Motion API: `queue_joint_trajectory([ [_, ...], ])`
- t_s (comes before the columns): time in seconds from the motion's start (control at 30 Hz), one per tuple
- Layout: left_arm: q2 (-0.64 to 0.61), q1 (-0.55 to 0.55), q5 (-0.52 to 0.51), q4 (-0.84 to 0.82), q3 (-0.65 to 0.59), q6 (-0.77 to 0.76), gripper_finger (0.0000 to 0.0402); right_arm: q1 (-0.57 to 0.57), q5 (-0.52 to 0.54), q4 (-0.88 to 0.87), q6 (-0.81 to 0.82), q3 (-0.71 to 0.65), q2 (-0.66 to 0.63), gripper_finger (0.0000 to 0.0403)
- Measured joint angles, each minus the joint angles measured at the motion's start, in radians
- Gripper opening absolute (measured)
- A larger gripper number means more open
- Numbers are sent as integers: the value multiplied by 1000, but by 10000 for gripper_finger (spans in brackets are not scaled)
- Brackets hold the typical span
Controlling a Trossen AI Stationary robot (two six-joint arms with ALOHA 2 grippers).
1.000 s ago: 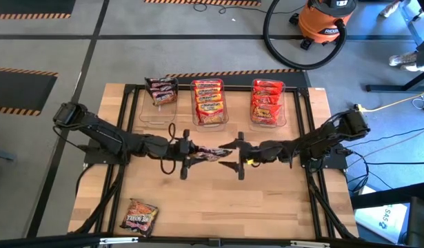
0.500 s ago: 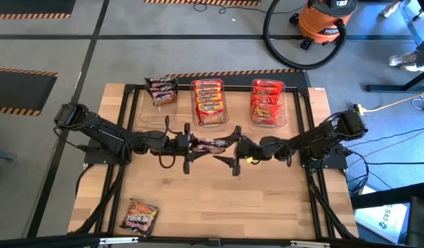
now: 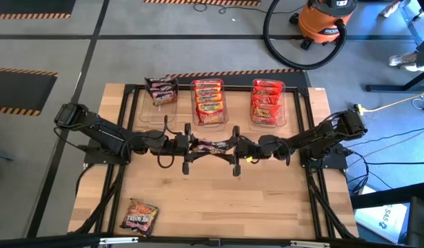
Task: Sort Maruchan noodles
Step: Put the right black noodle pack into the left transparent bin
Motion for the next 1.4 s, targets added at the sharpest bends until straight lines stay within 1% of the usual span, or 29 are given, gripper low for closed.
queue_joint_trajectory([
  [0.07,0,-7,-6,0,0,6,136,0,6,0,-5,0,0,120],
  [0.23,-5,-18,-4,-30,0,52,152,0,8,-7,-23,0,0,120],
  [0.37,-50,-27,8,-146,0,8,185,2,7,-19,-23,-1,0,129],
  [0.5,-138,-27,-3,-301,0,-58,222,0,13,-67,-20,-1,0,120],
  [0.6,-212,-27,-19,-427,0,-102,247,0,54,-135,-13,-1,0,120],
  [0.73,-299,-27,-65,-524,0,-147,269,0,94,-247,30,-1,0,124],
  [0.87,-347,-27,-151,-536,0,-102,272,0,96,-309,63,-1,5,126],
  [0.97,-346,-26,-193,-517,1,-127,273,0,92,-306,81,-1,23,127],
  [1.0,-345,-26,-181,-506,1,-131,273,0,83,-301,82,-1,31,127],
  [1.13,-308,-2,-65,-459,2,-103,273,0,69,-275,82,-1,63,128],
  [1.23,-263,29,39,-475,53,-86,273,0,60,-278,87,7,79,129],
  [1.3,-223,47,90,-537,115,-74,273,0,58,-278,88,21,92,129],
  [1.4,-146,67,133,-697,227,-71,273,0,59,-297,89,41,91,130],
])
